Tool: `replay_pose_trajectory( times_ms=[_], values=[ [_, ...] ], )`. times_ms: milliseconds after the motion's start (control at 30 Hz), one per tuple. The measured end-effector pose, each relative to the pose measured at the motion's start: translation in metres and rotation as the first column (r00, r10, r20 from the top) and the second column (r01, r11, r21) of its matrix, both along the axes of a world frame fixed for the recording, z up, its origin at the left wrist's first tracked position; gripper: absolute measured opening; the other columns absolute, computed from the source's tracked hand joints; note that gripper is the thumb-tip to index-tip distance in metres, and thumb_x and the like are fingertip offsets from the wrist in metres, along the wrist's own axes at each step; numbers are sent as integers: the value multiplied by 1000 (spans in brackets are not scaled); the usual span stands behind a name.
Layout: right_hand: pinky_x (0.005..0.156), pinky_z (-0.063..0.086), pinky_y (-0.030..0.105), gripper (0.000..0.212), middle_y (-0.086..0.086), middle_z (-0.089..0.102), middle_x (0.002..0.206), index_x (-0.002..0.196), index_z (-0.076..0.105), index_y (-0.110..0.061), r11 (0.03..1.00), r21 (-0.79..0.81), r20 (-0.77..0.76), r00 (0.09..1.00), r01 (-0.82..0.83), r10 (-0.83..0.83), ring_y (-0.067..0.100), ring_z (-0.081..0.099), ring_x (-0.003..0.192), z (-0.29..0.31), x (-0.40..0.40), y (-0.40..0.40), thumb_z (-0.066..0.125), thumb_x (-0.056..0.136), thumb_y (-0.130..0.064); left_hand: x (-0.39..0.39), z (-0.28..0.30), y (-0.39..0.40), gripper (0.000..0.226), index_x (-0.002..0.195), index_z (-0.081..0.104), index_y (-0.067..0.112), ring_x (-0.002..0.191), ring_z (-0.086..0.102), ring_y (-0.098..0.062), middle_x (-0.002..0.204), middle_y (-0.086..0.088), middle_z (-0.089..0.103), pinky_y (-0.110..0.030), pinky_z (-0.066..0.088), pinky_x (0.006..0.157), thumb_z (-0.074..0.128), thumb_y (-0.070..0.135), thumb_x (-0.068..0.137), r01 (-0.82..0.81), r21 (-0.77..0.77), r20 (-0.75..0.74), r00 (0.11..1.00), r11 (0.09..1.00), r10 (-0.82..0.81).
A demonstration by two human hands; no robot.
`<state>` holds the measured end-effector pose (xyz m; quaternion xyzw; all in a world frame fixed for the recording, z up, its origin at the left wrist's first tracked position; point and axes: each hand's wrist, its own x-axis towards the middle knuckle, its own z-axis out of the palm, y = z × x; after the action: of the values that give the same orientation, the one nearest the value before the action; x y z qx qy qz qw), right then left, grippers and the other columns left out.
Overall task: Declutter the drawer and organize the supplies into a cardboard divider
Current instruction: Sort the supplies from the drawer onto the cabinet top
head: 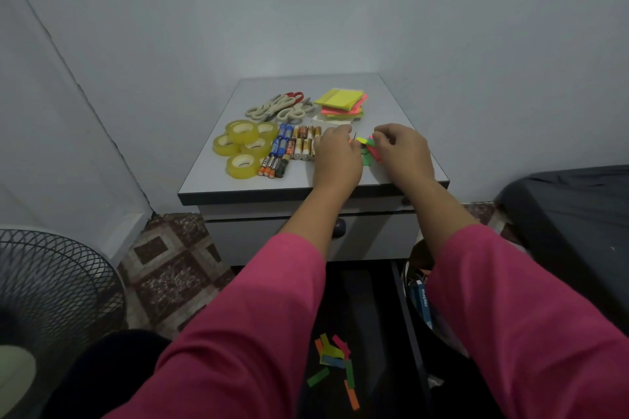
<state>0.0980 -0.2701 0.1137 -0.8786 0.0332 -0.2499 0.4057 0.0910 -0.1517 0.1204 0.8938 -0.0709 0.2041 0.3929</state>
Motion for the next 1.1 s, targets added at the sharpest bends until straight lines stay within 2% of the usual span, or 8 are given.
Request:
replay_pose_trajectory(
  times_ms=[167, 367, 667, 767, 833, 933, 1000, 1100],
  values=[
    [77, 41, 24, 27, 0, 67, 112, 112, 68, -16, 1000, -5, 7, 1000, 29, -29, 12, 57, 97, -1, -1, -1, 48, 96, -25, -3, 1, 6, 33, 126, 57, 5, 112, 53, -19, 122, -11, 59, -25, 45, 90, 38, 5, 99, 29, -223, 9, 1000, 974, -28],
    [76, 39, 22, 26, 0, 67, 110, 112, 68, -15, 999, -29, 20, 999, 46, -46, 7, 52, 91, -2, -6, 1, 48, 98, -23, -8, 2, 12, 38, 119, 58, 7, 96, 51, -9, 109, -4, 58, -6, 38, 67, 37, -7, 91, 36, -330, -24, 999, 943, -46],
    [79, 44, 25, 23, 3, 69, 103, 106, 70, -9, 998, -12, 124, 990, -64, 65, 16, 59, 96, -2, -21, 1, 51, 96, -17, -11, -4, 10, 33, 109, 64, 4, 97, 59, -10, 102, -4, 63, -12, 46, 82, 42, -9, 88, 173, -306, 106, 983, 936, -147],
    [76, 38, 10, 21, -1, 69, 101, 105, 70, -13, 996, 55, 209, 976, -73, 60, 11, 57, 94, -8, -32, 3, 53, 95, -19, -19, -6, 11, 28, 104, 66, 3, 94, 60, -10, 101, -7, 67, -10, 48, 82, 47, -9, 88, 233, -316, 173, 967, 920, -185],
    [75, 32, 5, 20, -1, 69, 94, 102, 71, -12, 1000, 20, 335, 942, -24, 16, 14, 56, 88, -18, -46, 8, 54, 94, -20, -33, -12, 13, 26, 101, 67, 4, 93, 62, -12, 98, -6, 67, -16, 50, 83, 49, -9, 87, 261, -341, 228, 955, 903, -190],
    [73, 34, 17, 22, 2, 67, 84, 96, 71, -8, 995, -65, 477, 878, 74, -34, 19, 54, 80, -45, -73, 19, 53, 92, -20, -65, -34, 20, 27, 100, 67, 5, 96, 61, -16, 98, -6, 66, -23, 49, 86, 51, -11, 84, 263, -263, 361, 919, 928, -158],
    [72, 34, 20, 23, 2, 65, 82, 93, 70, -7, 996, -36, 474, 879, 83, -56, 17, 52, 79, -69, -93, 29, 52, 91, -21, -85, -59, 27, 30, 99, 67, 3, 95, 58, -17, 97, -7, 66, -22, 46, 86, 51, -14, 80, 237, -170, 425, 894, 957, -146],
    [71, 38, 25, 25, 2, 63, 82, 92, 69, -9, 998, 27, 307, 949, 62, -67, 17, 53, 82, -109, -123, 43, 49, 92, -25, -110, -106, 44, 34, 100, 68, 5, 94, 56, -19, 97, -7, 64, -18, 41, 85, 51, -14, 78, 175, -115, 283, 949, 978, -137]
  ],
)
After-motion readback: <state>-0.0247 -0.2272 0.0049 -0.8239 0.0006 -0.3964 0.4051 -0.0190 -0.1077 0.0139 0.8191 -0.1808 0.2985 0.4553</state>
